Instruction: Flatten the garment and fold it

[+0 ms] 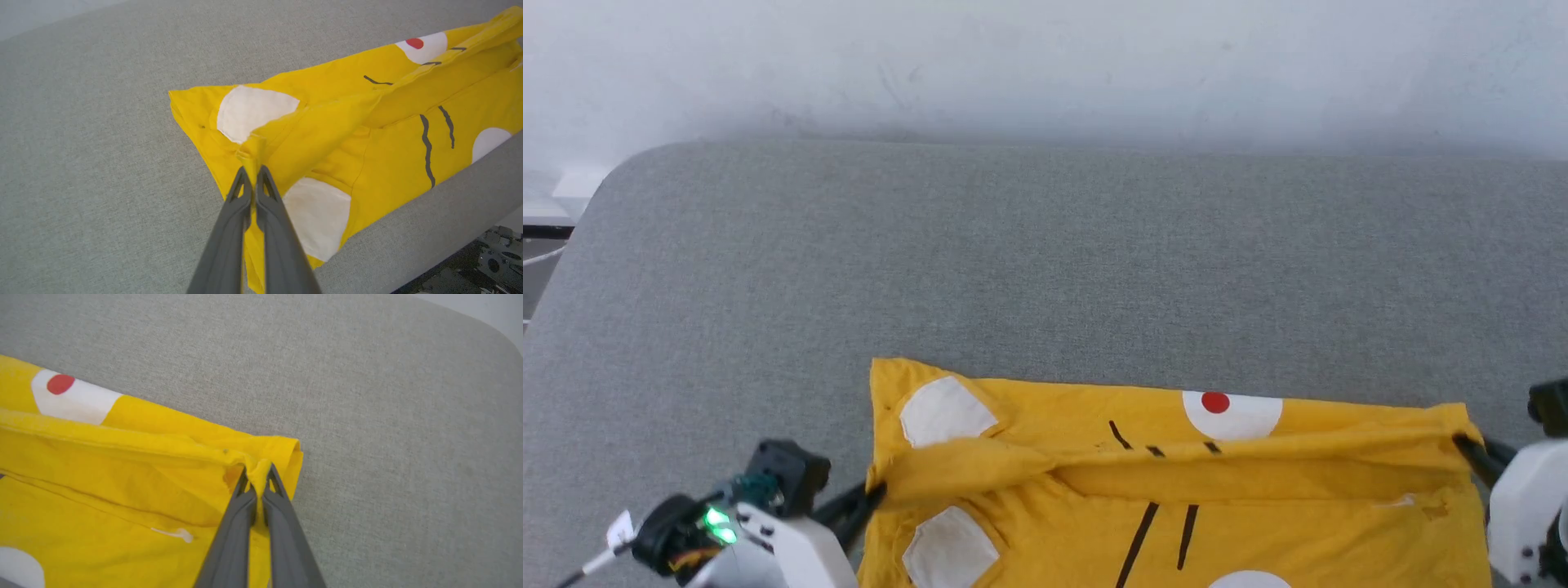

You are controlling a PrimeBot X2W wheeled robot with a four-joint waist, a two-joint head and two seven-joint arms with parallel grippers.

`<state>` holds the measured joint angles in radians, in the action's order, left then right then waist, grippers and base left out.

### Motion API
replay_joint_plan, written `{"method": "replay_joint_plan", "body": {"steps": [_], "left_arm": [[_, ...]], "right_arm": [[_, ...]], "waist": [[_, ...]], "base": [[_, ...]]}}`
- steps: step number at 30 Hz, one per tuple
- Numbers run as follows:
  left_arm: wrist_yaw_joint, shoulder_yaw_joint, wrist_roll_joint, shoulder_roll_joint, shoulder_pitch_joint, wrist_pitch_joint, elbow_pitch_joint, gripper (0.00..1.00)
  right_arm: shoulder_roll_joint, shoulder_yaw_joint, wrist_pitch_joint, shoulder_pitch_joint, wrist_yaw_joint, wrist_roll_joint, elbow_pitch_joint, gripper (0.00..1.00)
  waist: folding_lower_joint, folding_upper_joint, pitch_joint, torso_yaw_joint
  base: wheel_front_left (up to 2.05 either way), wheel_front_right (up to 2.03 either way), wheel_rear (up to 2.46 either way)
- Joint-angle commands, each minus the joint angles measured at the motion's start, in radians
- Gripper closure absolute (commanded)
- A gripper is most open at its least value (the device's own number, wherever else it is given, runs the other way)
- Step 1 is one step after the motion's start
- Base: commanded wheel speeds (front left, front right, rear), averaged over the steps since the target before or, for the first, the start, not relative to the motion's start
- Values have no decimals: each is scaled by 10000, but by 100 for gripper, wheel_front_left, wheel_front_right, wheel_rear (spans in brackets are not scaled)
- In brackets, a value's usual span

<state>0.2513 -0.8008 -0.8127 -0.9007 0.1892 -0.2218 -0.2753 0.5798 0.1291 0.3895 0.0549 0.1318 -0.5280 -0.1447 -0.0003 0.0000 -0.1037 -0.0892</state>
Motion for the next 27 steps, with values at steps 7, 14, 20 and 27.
{"method": "replay_joint_plan", "body": {"steps": [7,14,20,27], "left_arm": [[-277,-480,-273,392,-527,93,673,100],[-846,-838,-157,809,-401,253,1841,100],[-1135,-936,-78,1058,-114,310,2633,90],[-931,-394,-238,1162,-2,1093,2864,0]], "right_arm": [[344,299,515,-901,-11,343,63,100],[708,914,541,-764,-11,515,-448,100],[583,1177,141,-412,-11,188,-666,0],[870,1214,-59,-90,-11,-878,313,0]], "waist": [[3,0,-161,81],[3,0,-420,114],[3,0,-506,110],[3,0,-111,142]], "base": [[0,0,0],[0,0,0],[0,0,0],[0,0,0]]}}
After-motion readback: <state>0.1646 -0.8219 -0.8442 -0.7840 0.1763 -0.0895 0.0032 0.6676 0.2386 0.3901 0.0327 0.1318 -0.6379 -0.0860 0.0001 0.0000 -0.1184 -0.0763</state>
